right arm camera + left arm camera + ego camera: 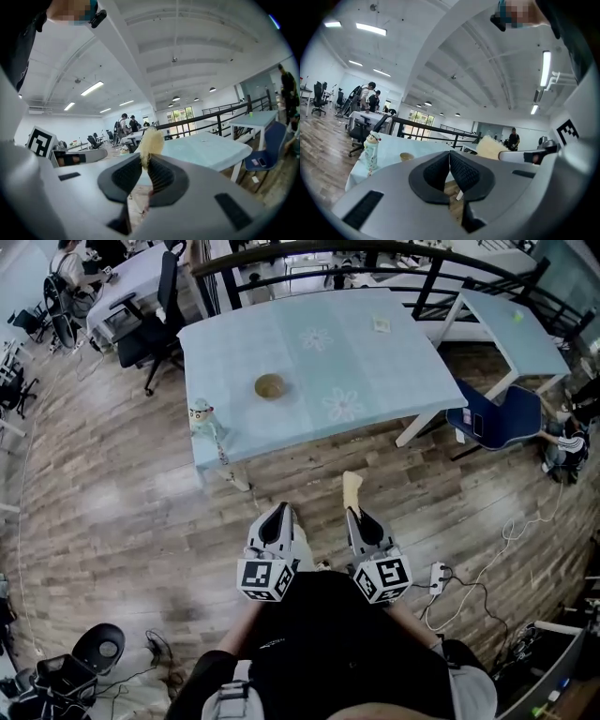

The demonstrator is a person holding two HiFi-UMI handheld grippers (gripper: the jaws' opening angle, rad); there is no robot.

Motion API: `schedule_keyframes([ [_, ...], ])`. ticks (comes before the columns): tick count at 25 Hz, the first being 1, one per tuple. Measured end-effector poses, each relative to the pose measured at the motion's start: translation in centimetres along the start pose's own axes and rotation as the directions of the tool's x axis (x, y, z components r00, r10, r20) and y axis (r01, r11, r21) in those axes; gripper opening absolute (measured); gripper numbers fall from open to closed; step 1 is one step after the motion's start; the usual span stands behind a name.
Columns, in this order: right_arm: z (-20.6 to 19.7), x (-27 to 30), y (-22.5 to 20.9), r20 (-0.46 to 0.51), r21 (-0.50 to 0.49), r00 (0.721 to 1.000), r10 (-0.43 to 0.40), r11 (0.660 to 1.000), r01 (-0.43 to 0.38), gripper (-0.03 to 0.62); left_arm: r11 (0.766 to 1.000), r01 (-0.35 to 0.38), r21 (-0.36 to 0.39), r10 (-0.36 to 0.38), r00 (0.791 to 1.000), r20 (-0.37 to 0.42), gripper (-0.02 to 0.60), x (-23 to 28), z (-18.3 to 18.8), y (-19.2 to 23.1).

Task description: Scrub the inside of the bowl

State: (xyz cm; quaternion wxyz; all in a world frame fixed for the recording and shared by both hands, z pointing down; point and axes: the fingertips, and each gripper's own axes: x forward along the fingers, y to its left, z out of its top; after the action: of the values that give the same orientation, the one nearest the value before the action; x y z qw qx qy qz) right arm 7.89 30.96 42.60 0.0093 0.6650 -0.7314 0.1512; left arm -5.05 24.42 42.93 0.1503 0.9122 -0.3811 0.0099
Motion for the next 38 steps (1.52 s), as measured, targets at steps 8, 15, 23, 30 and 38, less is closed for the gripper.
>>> schedule_keyframes([
  [8,2.7,8.6,-1.1,-0.053,-0.021,0.998,-0.014,1.000,0.013,0.043,0.996,-0.029,-0.079,0.033,0.998,0.051,0.014,8.4,3.7,6.3],
  [15,6.3,17.8,-0.1,-0.049,-0.068,0.999,-0.009,0.998,0.005,0.043,0.998,0.031,-0.047,-0.029,0.999,0.044,0.015,14.9,6.6,11.8],
  [23,7.5,22.8,1.0,-0.032,-0.093,0.999,-0.021,0.996,0.018,0.043,1.000,-0.013,-0.013,0.014,0.997,0.075,0.015,18.1,9.3,18.4],
  [30,6.8,24.2,0.3,-0.078,-0.094,0.997,-0.016,0.996,0.009,0.043,0.997,-0.032,-0.064,0.033,0.999,0.017,0.015,19.1,7.4,19.0],
  [38,6.7,29.2,-1.1,-0.114,-0.079,0.991,0.076,0.993,-0.085,0.043,0.989,-0.114,-0.093,0.110,0.993,-0.048,0.015,21.0,5.7,20.2],
])
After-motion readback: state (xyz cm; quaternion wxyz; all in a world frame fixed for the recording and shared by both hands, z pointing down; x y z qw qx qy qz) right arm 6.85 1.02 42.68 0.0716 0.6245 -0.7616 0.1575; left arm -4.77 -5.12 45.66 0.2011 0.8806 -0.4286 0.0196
